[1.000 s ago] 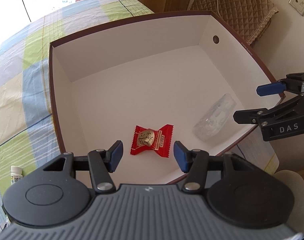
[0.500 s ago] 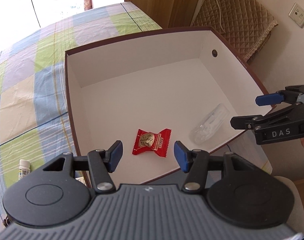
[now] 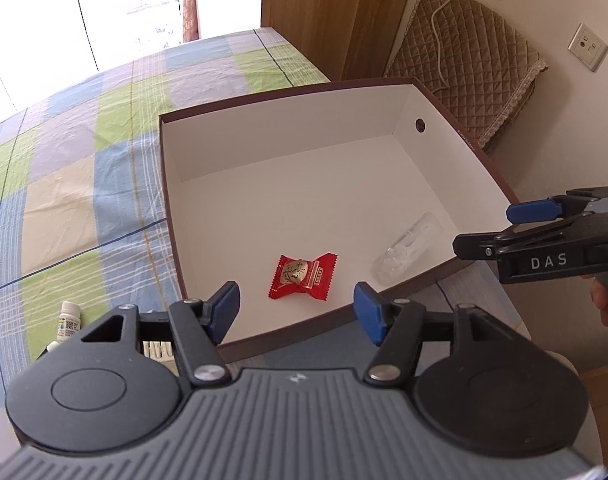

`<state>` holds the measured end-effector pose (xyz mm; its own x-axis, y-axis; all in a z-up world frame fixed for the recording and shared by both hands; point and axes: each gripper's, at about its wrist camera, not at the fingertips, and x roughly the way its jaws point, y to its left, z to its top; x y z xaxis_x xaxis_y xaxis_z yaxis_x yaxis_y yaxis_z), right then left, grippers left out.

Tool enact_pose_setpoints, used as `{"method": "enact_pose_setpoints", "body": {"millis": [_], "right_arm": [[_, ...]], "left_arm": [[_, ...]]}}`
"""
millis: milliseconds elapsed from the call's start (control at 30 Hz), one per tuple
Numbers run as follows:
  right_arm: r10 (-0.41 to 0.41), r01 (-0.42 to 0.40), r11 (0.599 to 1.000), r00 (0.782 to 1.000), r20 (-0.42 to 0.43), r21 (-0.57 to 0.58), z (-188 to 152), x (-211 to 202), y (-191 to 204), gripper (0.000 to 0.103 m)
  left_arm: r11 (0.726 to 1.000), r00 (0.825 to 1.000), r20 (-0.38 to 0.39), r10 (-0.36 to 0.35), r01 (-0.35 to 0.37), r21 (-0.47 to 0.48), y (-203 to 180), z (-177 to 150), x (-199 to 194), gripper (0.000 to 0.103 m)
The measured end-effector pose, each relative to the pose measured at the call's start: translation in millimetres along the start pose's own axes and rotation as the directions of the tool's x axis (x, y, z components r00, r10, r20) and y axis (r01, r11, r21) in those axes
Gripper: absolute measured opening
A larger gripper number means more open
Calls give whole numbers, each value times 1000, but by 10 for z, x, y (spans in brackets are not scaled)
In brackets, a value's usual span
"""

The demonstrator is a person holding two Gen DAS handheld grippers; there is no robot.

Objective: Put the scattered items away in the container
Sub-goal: 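Withdraw both open tools from the box back toward the remaining items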

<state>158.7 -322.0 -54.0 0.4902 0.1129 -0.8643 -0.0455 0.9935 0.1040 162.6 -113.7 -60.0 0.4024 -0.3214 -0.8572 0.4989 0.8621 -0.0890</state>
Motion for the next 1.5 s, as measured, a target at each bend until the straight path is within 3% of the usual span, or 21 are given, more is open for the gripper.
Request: {"method": "enact_pose_setpoints", "body": {"millis": [533, 567, 600, 733, 1167, 1500], "right_arm": [[7, -8, 1000, 996, 94, 18, -290, -542, 315, 90], [11, -13, 1000, 995, 97, 17, -312, -565, 342, 93], [6, -9, 1000, 994, 108, 20, -337, -592, 370, 103], [28, -29, 1000, 990, 136, 6, -418, -673, 510, 103], [85, -80, 996, 984, 158, -38, -659, -742, 999, 103], [92, -77, 993, 981, 172, -90, -830, -807, 1272, 103]], "left_arm": [[998, 996, 74, 50, -47, -48, -32, -291, -580, 74], [997, 995, 79, 55, -51, -52, -28, -315, -617, 75], [997, 995, 81, 61, -57, -56, -22, -341, -654, 76], [994, 992, 93, 82, -75, -75, 17, -454, -800, 79], [977, 978, 127, 165, -144, -155, 240, -833, -1247, 81], [969, 976, 127, 178, -151, -194, 363, -1121, -1390, 82]]}}
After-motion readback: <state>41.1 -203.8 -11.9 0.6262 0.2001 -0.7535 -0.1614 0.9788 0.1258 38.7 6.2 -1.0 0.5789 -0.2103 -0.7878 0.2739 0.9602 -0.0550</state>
